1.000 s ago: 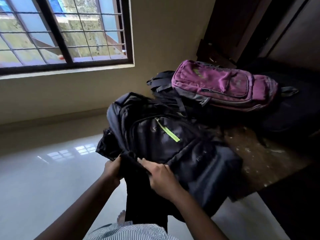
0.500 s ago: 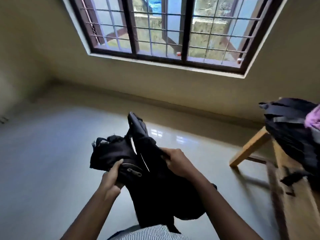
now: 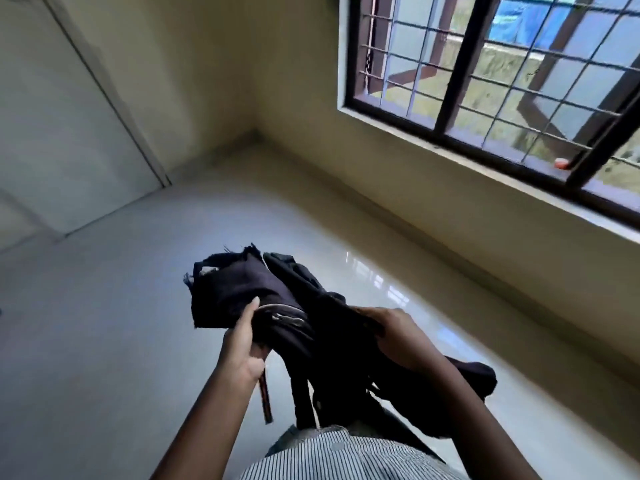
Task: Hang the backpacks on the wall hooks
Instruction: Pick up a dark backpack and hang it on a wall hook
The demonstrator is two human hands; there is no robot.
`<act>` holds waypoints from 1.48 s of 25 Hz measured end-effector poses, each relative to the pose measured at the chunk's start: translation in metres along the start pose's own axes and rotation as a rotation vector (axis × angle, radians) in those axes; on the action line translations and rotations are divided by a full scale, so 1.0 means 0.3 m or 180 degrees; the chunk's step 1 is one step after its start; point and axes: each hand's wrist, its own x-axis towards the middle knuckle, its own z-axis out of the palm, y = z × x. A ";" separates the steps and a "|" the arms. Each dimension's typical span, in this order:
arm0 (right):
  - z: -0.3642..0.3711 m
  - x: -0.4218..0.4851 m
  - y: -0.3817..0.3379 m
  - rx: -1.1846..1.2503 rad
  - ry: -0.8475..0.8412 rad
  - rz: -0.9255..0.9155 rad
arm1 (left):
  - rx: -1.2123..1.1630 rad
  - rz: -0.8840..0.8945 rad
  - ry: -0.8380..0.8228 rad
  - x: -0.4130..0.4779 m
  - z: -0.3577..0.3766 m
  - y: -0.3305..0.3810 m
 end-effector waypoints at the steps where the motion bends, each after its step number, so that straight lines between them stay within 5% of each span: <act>1: -0.019 0.080 -0.002 -0.0025 0.0032 -0.0052 | -0.0031 0.0097 0.0039 0.060 0.033 0.056; 12: -0.291 1.219 -0.023 -0.0285 -0.0381 -0.0553 | -0.0277 0.0465 0.0824 0.734 0.505 0.636; 19: -0.344 2.021 -0.156 -0.0783 -0.0694 -0.1094 | -0.0694 0.0450 0.1103 1.177 0.588 1.028; 29: -0.413 2.960 -0.332 -0.0742 -0.0456 -0.0803 | -0.0467 0.0469 0.0786 1.873 0.844 1.755; 37: -0.404 3.593 -0.348 -0.0809 -0.0281 -0.0240 | -0.0066 0.0397 0.0747 2.434 1.088 2.119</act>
